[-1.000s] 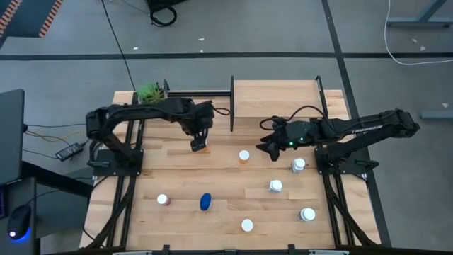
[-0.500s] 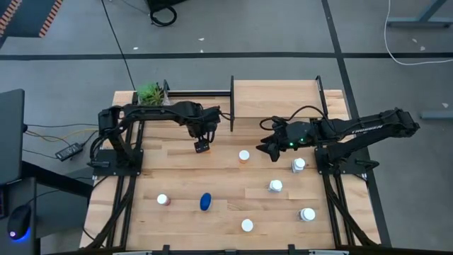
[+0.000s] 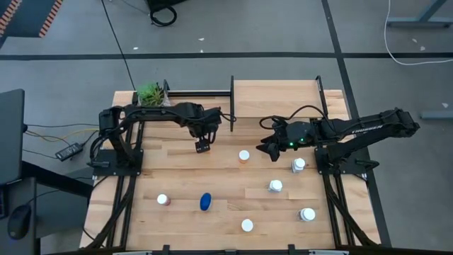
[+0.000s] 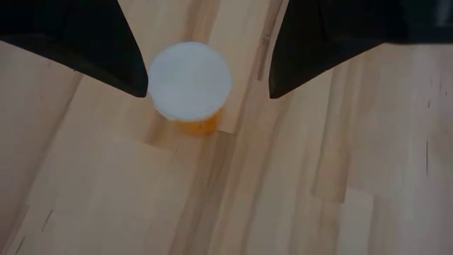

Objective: Pick and place medicine bottles onto shelf by color
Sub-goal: Put the left orange pill bottle on the shelf

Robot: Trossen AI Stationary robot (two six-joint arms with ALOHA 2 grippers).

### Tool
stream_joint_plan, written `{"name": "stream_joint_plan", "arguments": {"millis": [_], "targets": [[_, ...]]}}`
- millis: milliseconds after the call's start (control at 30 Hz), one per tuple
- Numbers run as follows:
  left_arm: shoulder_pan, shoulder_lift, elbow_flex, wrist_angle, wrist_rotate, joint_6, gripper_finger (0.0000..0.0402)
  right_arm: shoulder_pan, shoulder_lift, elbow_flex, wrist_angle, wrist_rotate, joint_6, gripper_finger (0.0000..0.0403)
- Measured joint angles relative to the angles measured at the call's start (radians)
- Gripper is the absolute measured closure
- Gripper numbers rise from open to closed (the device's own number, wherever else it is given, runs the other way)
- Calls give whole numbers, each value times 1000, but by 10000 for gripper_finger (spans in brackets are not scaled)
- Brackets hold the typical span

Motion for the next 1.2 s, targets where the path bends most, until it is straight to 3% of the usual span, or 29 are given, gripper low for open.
{"name": "stream_joint_plan", "arguments": {"millis": [467, 1200], "targets": [[-13, 46, 0, -27, -1, 6, 27, 0, 0, 0, 1, 0, 7, 160], [-21, 122, -2, -20, 5, 19, 61, 0, 0, -1, 1, 0, 4, 160]]}}
